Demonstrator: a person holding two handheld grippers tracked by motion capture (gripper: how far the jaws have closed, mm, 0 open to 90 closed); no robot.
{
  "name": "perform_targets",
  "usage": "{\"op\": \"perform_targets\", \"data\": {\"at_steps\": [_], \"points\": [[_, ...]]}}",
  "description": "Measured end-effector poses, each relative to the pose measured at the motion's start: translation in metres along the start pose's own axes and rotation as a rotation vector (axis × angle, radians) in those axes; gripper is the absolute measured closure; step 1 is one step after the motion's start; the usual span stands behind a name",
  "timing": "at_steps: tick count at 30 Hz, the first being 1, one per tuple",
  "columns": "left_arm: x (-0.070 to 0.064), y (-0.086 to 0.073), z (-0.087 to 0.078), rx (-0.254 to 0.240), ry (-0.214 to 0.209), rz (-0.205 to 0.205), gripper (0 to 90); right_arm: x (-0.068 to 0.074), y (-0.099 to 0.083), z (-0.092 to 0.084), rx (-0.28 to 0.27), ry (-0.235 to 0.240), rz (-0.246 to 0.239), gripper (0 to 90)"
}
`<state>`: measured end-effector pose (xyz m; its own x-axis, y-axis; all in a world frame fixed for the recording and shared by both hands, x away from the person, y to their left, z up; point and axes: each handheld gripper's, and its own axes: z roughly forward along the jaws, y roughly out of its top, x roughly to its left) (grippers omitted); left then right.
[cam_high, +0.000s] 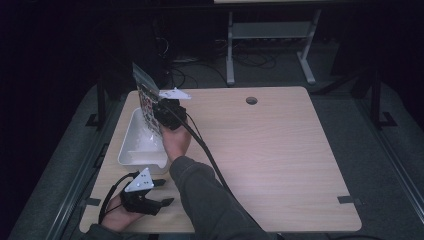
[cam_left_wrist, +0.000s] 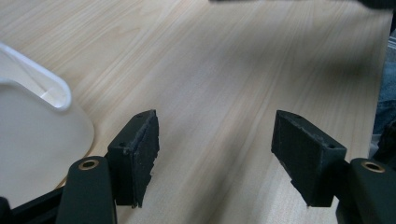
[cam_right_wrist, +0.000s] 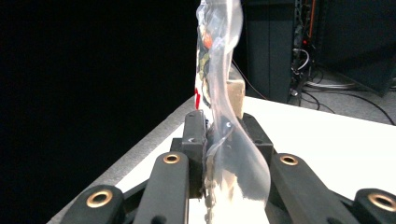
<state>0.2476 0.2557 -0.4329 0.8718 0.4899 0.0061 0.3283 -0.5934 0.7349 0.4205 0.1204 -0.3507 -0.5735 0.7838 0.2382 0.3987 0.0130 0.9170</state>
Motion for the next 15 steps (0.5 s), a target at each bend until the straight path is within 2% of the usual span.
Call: {"op": "perform_targets", "data": {"at_steps": [3, 7, 10, 12, 13, 15], "points": [[-0.0002, -0.0001, 0.0004, 0.003, -0.001, 0.003, 31.4, 0.0003, -0.0032, 0.0019, 0.0, 0.001, 0.011, 74.8], [0.0007, -0.0005, 0.0006, 0.005, 0.0, 0.004, 31.4, 0.0028, -0.0078, 0.0039, 0.013, 0.007, -0.018, 72.8], [0.0012, -0.0007, 0.0004, 0.007, 0.001, 0.002, 31.3, 0.0019, -0.0074, 0.0025, 0.021, 0.024, -0.025, 66.7], [0.0007, -0.0007, 0.0008, 0.008, 0.003, 0.003, 31.3, -0.0015, -0.0067, 0.0035, 0.05, 0.06, -0.02, 62.7], [0.0007, -0.0007, 0.0008, 0.008, 0.003, 0.003, 31.3, -0.0015, -0.0067, 0.0035, 0.05, 0.06, -0.02, 62.7], [0.0006, -0.0007, 0.0012, 0.01, 0.004, 0.005, 31.3, -0.0039, -0.0075, 0.0049, 0.084, 0.077, -0.034, 69.8]]}}
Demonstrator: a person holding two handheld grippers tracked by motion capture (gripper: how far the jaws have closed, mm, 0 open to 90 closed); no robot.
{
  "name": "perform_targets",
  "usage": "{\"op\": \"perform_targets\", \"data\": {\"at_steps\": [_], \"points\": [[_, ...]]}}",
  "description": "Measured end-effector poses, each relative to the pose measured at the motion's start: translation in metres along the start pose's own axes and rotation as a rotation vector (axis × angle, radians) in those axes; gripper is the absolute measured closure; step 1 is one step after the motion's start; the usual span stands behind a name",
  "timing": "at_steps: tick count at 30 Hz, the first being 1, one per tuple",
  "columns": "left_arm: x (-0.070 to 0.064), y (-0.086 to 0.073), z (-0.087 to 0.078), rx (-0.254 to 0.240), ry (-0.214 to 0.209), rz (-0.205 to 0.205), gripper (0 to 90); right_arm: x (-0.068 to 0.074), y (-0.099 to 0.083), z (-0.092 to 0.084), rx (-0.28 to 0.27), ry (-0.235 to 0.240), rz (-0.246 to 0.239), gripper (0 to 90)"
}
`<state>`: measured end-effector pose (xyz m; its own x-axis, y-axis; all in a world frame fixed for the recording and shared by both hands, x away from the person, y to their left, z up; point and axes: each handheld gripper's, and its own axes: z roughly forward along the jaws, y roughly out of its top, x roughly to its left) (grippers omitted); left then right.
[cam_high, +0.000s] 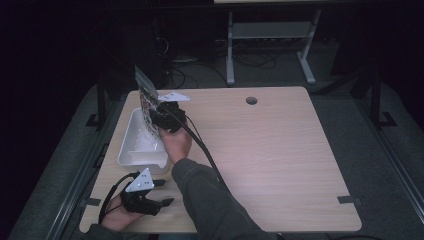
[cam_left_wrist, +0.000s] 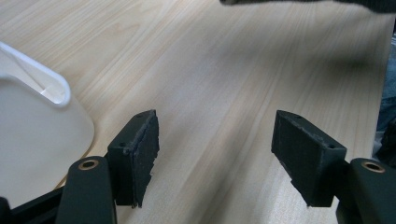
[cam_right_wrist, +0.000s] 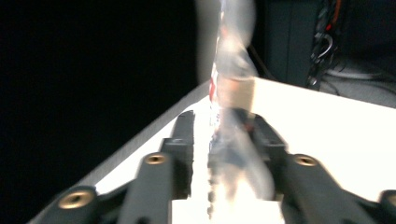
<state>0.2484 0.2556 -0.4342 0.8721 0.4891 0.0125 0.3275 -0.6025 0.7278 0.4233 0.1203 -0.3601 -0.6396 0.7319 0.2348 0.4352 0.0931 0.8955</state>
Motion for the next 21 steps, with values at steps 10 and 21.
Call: {"op": "perform_targets", "data": {"at_steps": [10, 21], "points": [[0.0002, -0.0003, 0.0002, 0.005, 0.005, -0.003, 31.4, 0.0066, -0.0074, -0.0021, 0.035, -0.102, -0.091, 73.3], [0.0023, -0.0014, 0.0, 0.008, 0.018, -0.009, 31.4, 0.0039, -0.0082, -0.0027, 0.041, -0.098, -0.077, 72.4]]}}
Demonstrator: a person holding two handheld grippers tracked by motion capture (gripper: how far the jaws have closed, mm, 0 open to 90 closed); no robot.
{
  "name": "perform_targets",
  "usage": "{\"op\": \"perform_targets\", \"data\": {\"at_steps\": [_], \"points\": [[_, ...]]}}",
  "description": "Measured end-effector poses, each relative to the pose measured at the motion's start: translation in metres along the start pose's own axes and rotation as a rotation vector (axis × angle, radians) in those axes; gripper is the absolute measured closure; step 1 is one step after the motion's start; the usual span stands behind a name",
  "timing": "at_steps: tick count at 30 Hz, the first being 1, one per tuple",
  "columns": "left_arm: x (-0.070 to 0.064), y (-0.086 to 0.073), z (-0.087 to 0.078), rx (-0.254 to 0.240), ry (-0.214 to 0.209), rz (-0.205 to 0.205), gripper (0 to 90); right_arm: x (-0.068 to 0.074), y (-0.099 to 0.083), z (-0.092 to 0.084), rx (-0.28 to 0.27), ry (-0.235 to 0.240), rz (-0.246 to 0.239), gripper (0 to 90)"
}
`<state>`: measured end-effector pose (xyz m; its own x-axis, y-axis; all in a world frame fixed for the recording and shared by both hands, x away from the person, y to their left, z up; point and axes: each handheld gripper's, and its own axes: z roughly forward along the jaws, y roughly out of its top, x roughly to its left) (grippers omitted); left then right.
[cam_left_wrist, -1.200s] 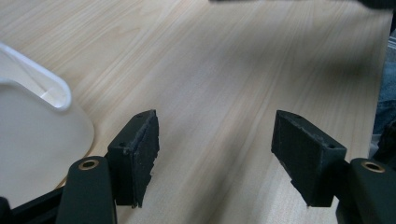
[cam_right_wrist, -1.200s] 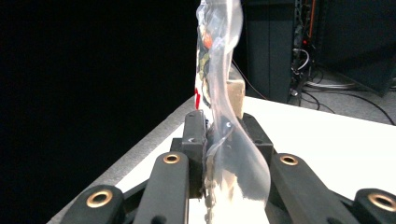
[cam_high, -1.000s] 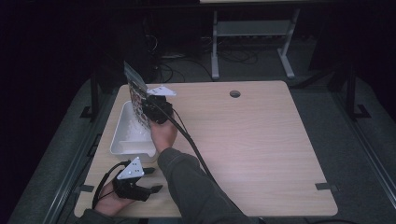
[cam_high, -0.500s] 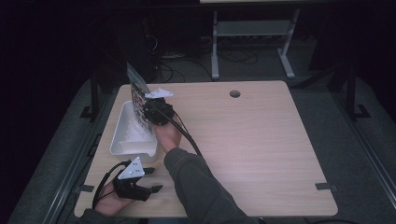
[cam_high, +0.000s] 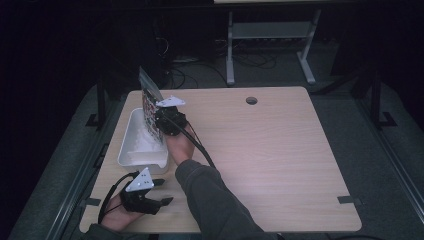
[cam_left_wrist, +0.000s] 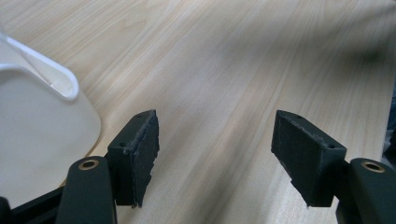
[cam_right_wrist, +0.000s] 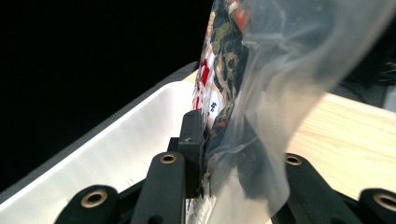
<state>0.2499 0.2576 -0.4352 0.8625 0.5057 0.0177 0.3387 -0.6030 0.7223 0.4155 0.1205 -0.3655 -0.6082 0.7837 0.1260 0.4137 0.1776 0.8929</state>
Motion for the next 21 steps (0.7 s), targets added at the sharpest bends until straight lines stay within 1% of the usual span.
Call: {"op": "perform_targets", "data": {"at_steps": [2, 3, 4, 5, 6, 7, 8, 10, 12, 14, 15, 16, 17, 21], "points": [[0.0, 0.0, 0.0, 0.002, 0.0, 0.001, 31.4, -0.005, 0.001, 0.0, 0.008, 0.013, 0.006, 70.4], [0.0, 0.0, 0.0, 0.002, 0.0, 0.002, 31.4, -0.009, 0.001, 0.001, 0.022, 0.054, 0.012, 61.5], [0.0, 0.0, 0.0, 0.002, 0.0, 0.002, 31.4, -0.009, 0.001, 0.001, 0.022, 0.054, 0.012, 61.5], [0.0, 0.0, 0.0, 0.002, 0.002, 0.002, 31.4, -0.012, 0.001, 0.002, 0.032, 0.085, 0.027, 54.1], [0.0, 0.0, 0.0, 0.002, 0.002, 0.002, 31.4, -0.012, 0.0, 0.003, 0.04, 0.09, 0.025, 52.0], [0.001, 0.0, 0.0, 0.004, 0.003, 0.004, 31.4, -0.012, 0.0, 0.003, 0.04, 0.09, 0.025, 52.0], [0.001, -0.001, -0.001, 0.002, 0.004, 0.001, 31.3, -0.013, 0.0, 0.003, 0.044, 0.109, 0.016, 46.8], [0.001, -0.001, -0.001, 0.0, 0.004, -0.001, 31.3, -0.015, 0.0, 0.003, 0.047, 0.129, 0.025, 42.3], [0.001, -0.001, -0.001, 0.0, 0.004, -0.001, 31.3, -0.016, 0.0, 0.003, 0.053, 0.136, 0.032, 40.6], [0.001, -0.001, 0.0, 0.002, 0.004, 0.002, 31.3, -0.018, 0.0, 0.003, 0.064, 0.154, 0.037, 37.7], [0.001, 0.0, 0.0, 0.003, 0.004, 0.003, 31.3, -0.021, -0.001, 0.001, 0.077, 0.166, 0.034, 36.5], [0.001, 0.0, 0.0, 0.003, 0.004, 0.003, 31.2, -0.021, -0.001, 0.001, 0.077, 0.166, 0.034, 36.5], [0.001, -0.001, -0.001, 0.001, 0.005, 0.001, 31.2, -0.023, -0.001, 0.0, 0.085, 0.182, 0.028, 35.2], [0.002, -0.001, -0.001, -0.005, 0.006, -0.003, 31.2, -0.024, -0.003, -0.003, 0.086, 0.199, 0.024, 33.9]]}}
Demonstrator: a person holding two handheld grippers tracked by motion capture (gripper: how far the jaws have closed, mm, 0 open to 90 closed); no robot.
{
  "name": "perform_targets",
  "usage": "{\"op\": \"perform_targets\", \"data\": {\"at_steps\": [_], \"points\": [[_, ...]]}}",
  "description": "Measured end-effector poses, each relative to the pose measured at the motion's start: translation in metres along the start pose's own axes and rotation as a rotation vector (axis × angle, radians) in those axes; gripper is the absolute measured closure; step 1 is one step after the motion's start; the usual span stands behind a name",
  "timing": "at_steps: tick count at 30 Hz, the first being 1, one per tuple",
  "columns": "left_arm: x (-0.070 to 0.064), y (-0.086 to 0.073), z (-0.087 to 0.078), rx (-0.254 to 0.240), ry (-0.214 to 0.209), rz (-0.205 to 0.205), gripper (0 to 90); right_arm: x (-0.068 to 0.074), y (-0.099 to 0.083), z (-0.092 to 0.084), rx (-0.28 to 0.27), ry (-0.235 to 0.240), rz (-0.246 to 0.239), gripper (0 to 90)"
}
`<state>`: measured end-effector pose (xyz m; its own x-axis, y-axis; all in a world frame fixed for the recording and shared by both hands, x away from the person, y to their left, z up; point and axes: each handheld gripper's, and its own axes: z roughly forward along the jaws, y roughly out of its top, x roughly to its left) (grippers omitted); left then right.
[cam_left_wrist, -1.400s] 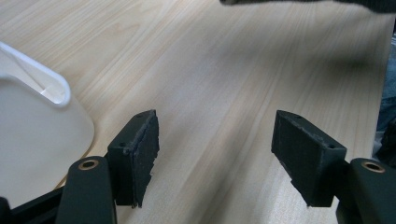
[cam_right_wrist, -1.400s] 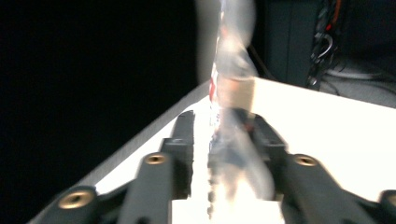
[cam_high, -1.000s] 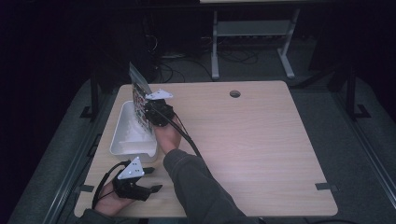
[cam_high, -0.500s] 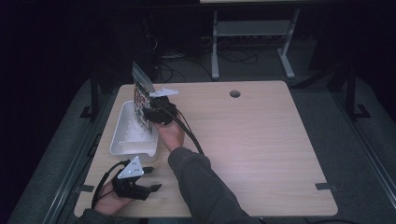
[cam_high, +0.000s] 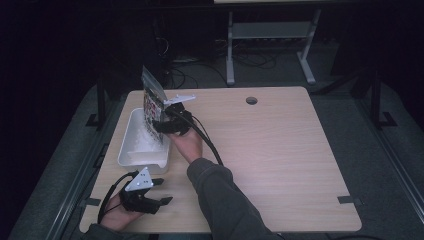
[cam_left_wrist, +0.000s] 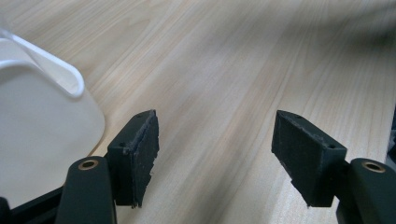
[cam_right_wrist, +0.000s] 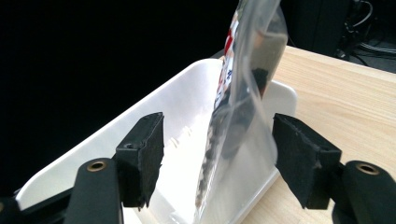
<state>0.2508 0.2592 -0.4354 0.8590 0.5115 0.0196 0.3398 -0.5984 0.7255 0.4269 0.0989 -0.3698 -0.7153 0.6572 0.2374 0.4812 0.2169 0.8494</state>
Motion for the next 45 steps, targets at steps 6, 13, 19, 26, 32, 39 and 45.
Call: {"op": "perform_targets", "data": {"at_steps": [6, 13, 19, 26, 32, 39, 45], "points": [[-0.001, 0.0, 0.0, 0.005, 0.0, 0.007, 31.1, -0.003, -0.002, -0.012, 0.007, 0.033, -0.006, 32.5], [0.0, 0.0, 0.001, 0.007, 0.003, 0.011, 30.8, -0.01, -0.005, -0.029, 0.008, 0.059, -0.018, 30.5], [-0.001, 0.0, 0.002, 0.011, 0.003, 0.012, 30.6, -0.015, -0.007, -0.041, 0.02, 0.073, -0.026, 30.4], [-0.001, 0.0, 0.003, 0.015, 0.001, 0.013, 30.4, -0.026, -0.016, -0.054, 0.027, 0.094, -0.007, 29.3], [0.0, 0.0, 0.003, 0.02, 0.001, 0.016, 30.4, -0.032, -0.021, -0.062, 0.029, 0.096, -0.007, 28.9], [0.0, 0.0, 0.003, 0.021, -0.001, 0.009, 30.4, -0.042, -0.03, -0.077, 0.019, 0.118, 0.005, 27.7], [0.0, 0.0, 0.004, 0.02, -0.005, 0.006, 30.4, -0.048, -0.035, -0.086, 0.026, 0.125, 0.008, 27.0]]}}
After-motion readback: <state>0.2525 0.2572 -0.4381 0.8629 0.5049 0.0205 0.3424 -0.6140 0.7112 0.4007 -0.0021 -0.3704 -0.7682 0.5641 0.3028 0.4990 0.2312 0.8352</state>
